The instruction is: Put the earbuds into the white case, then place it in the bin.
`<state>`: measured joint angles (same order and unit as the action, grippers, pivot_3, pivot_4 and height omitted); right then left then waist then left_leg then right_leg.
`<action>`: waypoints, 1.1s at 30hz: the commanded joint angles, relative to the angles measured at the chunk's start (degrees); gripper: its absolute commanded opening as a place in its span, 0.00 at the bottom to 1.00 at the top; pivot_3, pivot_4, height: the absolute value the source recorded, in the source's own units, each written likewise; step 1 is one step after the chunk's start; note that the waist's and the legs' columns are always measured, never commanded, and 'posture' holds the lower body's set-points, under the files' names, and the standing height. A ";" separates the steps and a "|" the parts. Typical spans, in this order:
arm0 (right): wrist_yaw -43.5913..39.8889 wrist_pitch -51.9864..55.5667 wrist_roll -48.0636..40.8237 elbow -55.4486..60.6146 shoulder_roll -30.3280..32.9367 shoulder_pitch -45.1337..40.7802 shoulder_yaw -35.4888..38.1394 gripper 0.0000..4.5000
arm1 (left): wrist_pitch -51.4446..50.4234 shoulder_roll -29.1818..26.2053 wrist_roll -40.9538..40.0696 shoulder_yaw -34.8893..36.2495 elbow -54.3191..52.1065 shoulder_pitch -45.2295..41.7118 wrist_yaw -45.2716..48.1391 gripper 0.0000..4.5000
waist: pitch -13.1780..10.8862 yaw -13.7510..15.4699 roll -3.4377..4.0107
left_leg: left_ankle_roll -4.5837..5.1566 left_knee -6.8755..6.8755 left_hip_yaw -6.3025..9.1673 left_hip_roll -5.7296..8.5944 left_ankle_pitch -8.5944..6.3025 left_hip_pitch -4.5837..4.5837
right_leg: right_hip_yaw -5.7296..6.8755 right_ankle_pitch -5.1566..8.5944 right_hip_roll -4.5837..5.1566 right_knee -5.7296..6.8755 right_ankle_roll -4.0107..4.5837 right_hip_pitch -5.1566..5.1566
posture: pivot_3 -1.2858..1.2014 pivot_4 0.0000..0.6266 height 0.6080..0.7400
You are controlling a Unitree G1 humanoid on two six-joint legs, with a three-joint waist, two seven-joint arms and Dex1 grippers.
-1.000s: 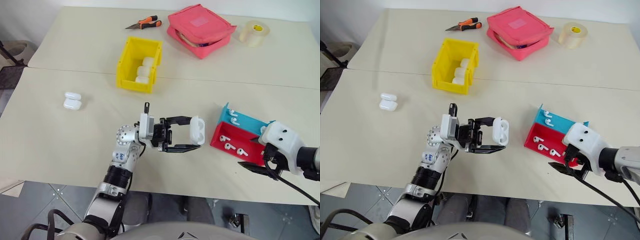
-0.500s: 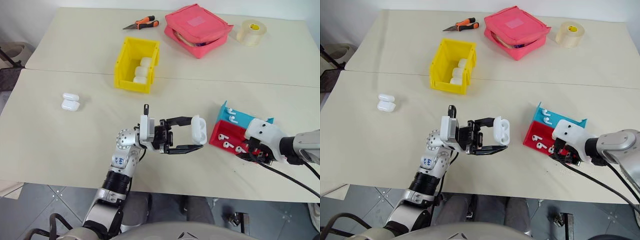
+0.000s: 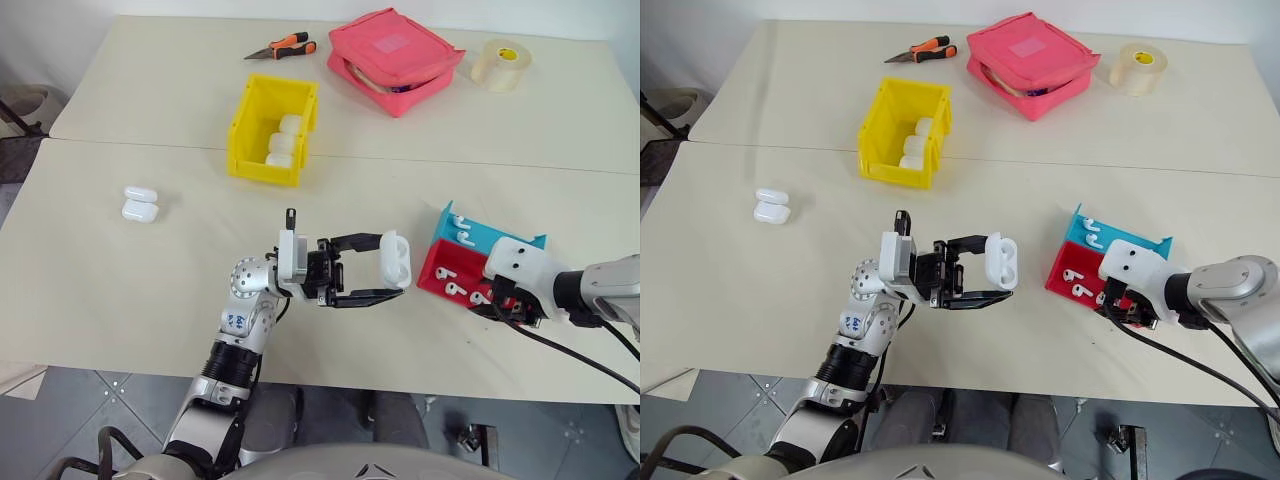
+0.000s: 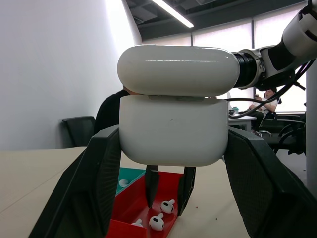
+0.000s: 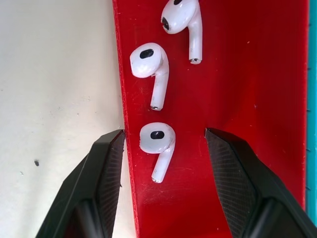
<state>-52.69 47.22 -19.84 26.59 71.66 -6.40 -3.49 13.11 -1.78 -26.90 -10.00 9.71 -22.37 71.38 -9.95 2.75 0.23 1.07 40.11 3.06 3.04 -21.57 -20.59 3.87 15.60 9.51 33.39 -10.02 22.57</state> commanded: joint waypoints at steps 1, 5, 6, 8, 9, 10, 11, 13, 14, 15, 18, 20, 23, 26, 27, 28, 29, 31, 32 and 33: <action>-0.36 -0.21 1.43 -0.26 -0.64 -0.33 -0.81 0.33 | 0.17 0.07 -1.01 0.04 -1.52 -0.89 -0.12 0.61 | 0.00 -0.05 0.00 | 0.00 0.01 0.00 0.00 0.00 0.00 | 0.00 0.00 0.00 0.01 0.00 0.00 | 0.52 0.24 1.00; -1.37 -0.41 1.99 0.17 -0.21 0.03 -1.48 0.19 | 0.17 -0.15 -1.04 0.23 -1.61 -1.04 -0.24 0.61 | 0.00 -0.08 0.00 | 0.00 0.02 -0.01 -0.01 0.00 0.04 | -0.01 0.00 0.00 0.02 0.00 -0.03 | 0.52 0.24 1.00; -1.43 -0.44 2.10 0.17 -0.33 -0.01 -1.47 0.19 | 0.18 -0.20 -1.04 0.26 -1.58 -1.08 -0.26 0.61 | 0.00 -0.08 0.00 | 0.00 0.02 -0.01 -0.01 0.00 0.04 | 0.00 0.00 0.00 0.02 0.00 -0.03 | 0.52 0.24 1.00; -1.45 -0.34 2.25 0.14 -0.73 -0.34 -1.53 0.19 | 0.25 -0.29 -1.05 0.25 -1.51 -1.10 -0.27 0.61 | 0.00 -0.08 0.00 | 0.00 0.03 -0.01 0.00 0.00 0.04 | -0.01 0.00 0.00 0.02 0.00 -0.03 | 0.52 0.24 1.00; -1.39 -0.24 2.20 0.19 -0.93 -0.52 -1.46 0.19 | 0.22 -0.31 -1.07 0.18 -1.58 -1.08 -0.29 0.61 | 0.00 -0.08 0.00 | 0.00 0.03 -0.01 0.00 0.00 0.04 | -0.01 0.00 0.00 0.02 0.00 -0.03 | 0.52 0.24 1.00; -1.32 -0.13 2.18 0.24 -1.11 -0.70 -1.48 0.19 | 0.20 -0.34 -1.12 0.17 -1.59 -1.08 -0.26 0.61 | 0.00 -0.08 0.00 | 0.00 0.03 -0.01 0.00 0.00 0.04 | -0.01 0.00 0.00 0.02 0.00 -0.03 | 0.52 0.24 1.00; -1.11 -0.02 2.10 0.38 -1.27 -0.70 -1.16 0.19 | 0.15 -0.34 -1.17 0.14 -1.65 -1.07 -0.24 0.61 | 0.00 -0.09 0.00 | 0.00 0.03 -0.01 0.00 0.00 0.04 | -0.01 0.00 0.00 0.02 0.00 -0.03 | 0.52 0.24 1.00; -0.61 0.30 0.81 1.19 -1.56 0.22 2.43 0.19 | -0.15 -0.41 -1.49 -0.02 -1.64 -1.18 0.30 0.61 | 0.00 -0.11 0.00 | 0.00 0.03 -0.02 -0.01 0.00 0.04 | -0.01 0.00 0.00 0.02 0.00 -0.03 | 0.52 0.24 1.00; -0.38 0.60 0.28 1.64 -1.75 0.49 3.70 0.19 | -0.34 -0.55 -1.71 0.01 -1.66 -1.19 0.60 0.61 | 0.00 -0.08 0.00 | 0.00 0.03 -0.01 -0.01 0.00 0.04 | -0.01 0.00 0.00 0.03 0.00 -0.02 | 0.52 0.24 1.00; -0.28 0.70 -0.43 2.28 -2.18 0.91 5.37 0.19 | -0.85 -0.82 -2.06 0.04 -1.70 -1.21 1.02 0.61 | 0.00 -0.07 0.00 | 0.00 0.03 -0.02 -0.01 0.00 0.04 | -0.01 0.00 0.00 0.03 0.00 -0.02 | 0.52 0.24 1.00; -2.45 -2.00 -3.78 5.21 -4.84 5.20 14.76 0.19 | -3.14 -1.59 -2.87 0.15 -1.82 -1.71 1.47 0.61 | 0.00 0.14 0.01 | 0.00 0.02 -0.04 0.00 0.00 0.02 | -0.02 0.00 0.00 0.03 -0.01 0.00 | 0.52 0.24 1.00; -3.50 -2.71 -7.28 7.56 -8.32 7.91 21.80 0.19 | -3.50 -1.92 -3.09 0.56 -1.49 -2.20 1.76 0.61 | 0.00 0.30 0.01 | 0.00 -0.02 -0.01 0.00 0.00 0.00 | 0.02 0.00 0.00 0.04 -0.01 0.01 | 0.52 0.24 1.00; -4.20 -3.11 -12.35 10.15 -13.30 10.29 29.58 0.19 | -3.63 -2.03 -3.26 1.03 -0.77 -2.79 2.02 0.61 | 0.00 0.39 0.00 | 0.00 0.00 0.00 0.02 0.00 -0.01 | 0.03 -0.01 0.00 0.02 -0.02 -0.02 | 0.52 0.24 1.00; -3.96 -6.94 -17.15 12.60 -19.48 11.32 33.93 0.19 | -5.01 -2.34 -3.87 1.35 -0.54 -3.44 2.57 0.61 | 0.00 0.31 0.00 | 0.00 0.02 -0.02 0.02 0.00 0.00 | 0.00 -0.03 0.00 0.03 -0.06 -0.03 | 0.52 0.24 1.00; -3.09 -9.00 -20.08 13.29 -22.97 10.50 34.94 0.19 | -5.87 -2.63 -4.00 1.36 -0.48 -3.69 2.80 0.61 | 0.00 0.27 0.00 | 0.00 0.03 -0.02 0.00 0.00 0.02 | 0.01 -0.03 -0.02 0.03 -0.06 -0.04 | 0.52 0.24 1.00; -1.63 -10.57 -22.35 13.89 -26.15 9.33 35.12 0.19 | -6.68 -3.09 -3.79 1.32 -0.37 -4.02 2.86 0.61 | 0.00 0.22 -0.01 | 0.00 0.02 -0.02 -0.01 0.00 0.03 | 0.01 -0.03 -0.04 0.04 -0.06 -0.04 | 0.52 0.24 1.00; 0.32 -9.81 -25.17 14.63 -28.17 8.17 34.62 0.19 | -7.02 -3.22 -4.05 1.71 -0.25 -4.30 2.90 0.61 | 0.00 0.05 0.01 | -0.01 0.00 -0.02 -0.03 0.01 0.05 | 0.00 -0.03 -0.06 0.05 -0.06 -0.04 | 0.52 0.24 1.00; 5.06 -9.08 -28.34 16.34 -31.93 5.67 32.35 0.19 | -7.26 -3.54 -4.34 2.38 0.04 -4.82 3.18 0.61 | 0.02 -0.23 0.05 | -0.02 0.01 -0.09 -0.02 0.01 0.08 | -0.09 -0.03 -0.06 0.09 -0.06 -0.02 | 0.52 0.24 1.00; 7.16 -9.47 -29.19 17.03 -33.87 4.58 30.81 0.19 | -7.11 -3.40 -4.44 2.59 0.24 -5.03 3.35 0.61 | 0.01 -0.40 0.04 | -0.02 0.01 -0.10 -0.04 0.01 0.12 | -0.10 -0.03 -0.06 0.11 -0.06 -0.02 | 0.52 0.24 1.00; 9.30 -10.24 -29.64 17.65 -36.17 3.47 28.88 0.19 | -7.06 -3.17 -4.45 2.76 0.51 -5.28 3.42 0.61 | 0.02 -0.51 0.04 | -0.03 -0.01 -0.09 -0.05 0.02 0.12 | -0.10 -0.03 -0.06 0.11 -0.05 -0.02 | 0.52 0.24 1.00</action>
<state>-46.83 38.53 -47.05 41.68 37.36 -1.99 27.17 5.87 -5.23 -29.78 -7.82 10.06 -26.85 74.49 -9.94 2.24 0.27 1.03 40.09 2.98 2.99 -21.56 -20.45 3.77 15.57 9.44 33.51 -10.06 22.55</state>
